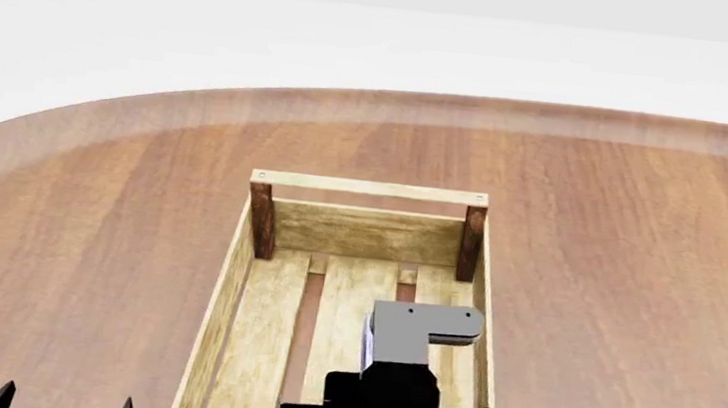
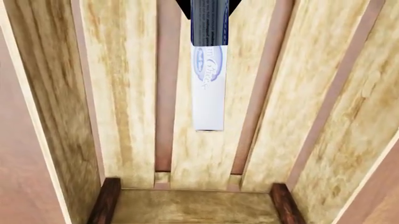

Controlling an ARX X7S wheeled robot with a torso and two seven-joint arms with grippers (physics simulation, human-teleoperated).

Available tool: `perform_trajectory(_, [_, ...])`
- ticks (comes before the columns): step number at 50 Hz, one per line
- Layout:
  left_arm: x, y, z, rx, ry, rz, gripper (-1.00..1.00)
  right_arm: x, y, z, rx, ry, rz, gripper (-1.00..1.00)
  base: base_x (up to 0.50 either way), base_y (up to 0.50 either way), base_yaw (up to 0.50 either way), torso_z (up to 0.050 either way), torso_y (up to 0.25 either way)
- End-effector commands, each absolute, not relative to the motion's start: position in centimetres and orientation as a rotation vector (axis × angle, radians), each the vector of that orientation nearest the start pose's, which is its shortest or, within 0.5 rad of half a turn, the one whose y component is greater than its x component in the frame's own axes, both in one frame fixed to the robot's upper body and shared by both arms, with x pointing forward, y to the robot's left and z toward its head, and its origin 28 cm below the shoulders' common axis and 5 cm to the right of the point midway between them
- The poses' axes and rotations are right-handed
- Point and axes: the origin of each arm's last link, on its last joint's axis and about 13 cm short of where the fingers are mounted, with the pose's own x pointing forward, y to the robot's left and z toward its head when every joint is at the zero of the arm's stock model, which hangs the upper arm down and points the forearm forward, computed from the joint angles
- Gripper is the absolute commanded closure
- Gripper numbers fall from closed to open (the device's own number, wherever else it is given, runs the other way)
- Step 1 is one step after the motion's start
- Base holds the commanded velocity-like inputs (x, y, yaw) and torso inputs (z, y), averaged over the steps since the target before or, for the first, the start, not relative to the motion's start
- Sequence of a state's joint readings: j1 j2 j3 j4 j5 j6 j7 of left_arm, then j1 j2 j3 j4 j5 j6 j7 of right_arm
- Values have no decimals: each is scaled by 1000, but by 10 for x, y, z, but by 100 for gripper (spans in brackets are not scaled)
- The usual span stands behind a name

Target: Pick up the cream cheese and put it in the tray.

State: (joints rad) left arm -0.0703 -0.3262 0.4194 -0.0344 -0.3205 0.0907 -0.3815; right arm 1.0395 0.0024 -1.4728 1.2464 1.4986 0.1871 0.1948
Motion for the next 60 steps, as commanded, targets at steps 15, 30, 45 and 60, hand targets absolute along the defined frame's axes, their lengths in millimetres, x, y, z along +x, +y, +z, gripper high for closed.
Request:
perform_trajectory(15, [210,205,12,10,5,-6,-100,352,-49,34,-30,755,128,100,0,0,0,1,1])
perform_trajectory(30, [210,205,12,10,5,-5,-100,346,-49,26,-29,803,138,100,0,0,0,0,0])
perform_trajectory(45, [211,205,12,8,6,-5,-100,343,-50,23,-31,830,138,100,0,0,0,0,1])
perform_trajectory(60, [211,205,11,10,5,-5,-100,340,-49,20,-34,848,154,100,0,0,0,0,0])
